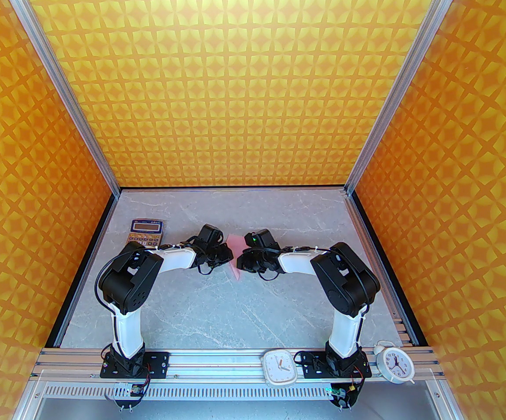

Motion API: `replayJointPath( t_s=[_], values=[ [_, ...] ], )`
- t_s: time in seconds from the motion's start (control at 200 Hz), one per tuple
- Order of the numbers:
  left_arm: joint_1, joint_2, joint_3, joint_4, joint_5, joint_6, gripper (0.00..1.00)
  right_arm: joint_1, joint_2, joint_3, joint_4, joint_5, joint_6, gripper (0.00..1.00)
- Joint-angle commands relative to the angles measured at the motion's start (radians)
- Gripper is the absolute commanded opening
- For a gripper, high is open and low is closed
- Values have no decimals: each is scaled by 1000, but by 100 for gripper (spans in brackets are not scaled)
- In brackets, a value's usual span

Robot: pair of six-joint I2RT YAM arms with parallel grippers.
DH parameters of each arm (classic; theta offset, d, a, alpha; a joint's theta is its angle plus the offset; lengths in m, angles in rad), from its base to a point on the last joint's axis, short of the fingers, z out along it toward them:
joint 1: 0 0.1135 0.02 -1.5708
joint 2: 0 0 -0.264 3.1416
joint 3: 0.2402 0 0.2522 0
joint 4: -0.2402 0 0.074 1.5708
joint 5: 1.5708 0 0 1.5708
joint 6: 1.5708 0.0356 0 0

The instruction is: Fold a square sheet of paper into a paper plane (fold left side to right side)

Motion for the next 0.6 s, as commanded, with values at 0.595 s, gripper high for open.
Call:
replayJointPath(
  t_s=[0.595],
  values=[
    [-22,7,94,-143,-25,18,0,38,-49,-25,-19,-28,-8,7]
  ],
)
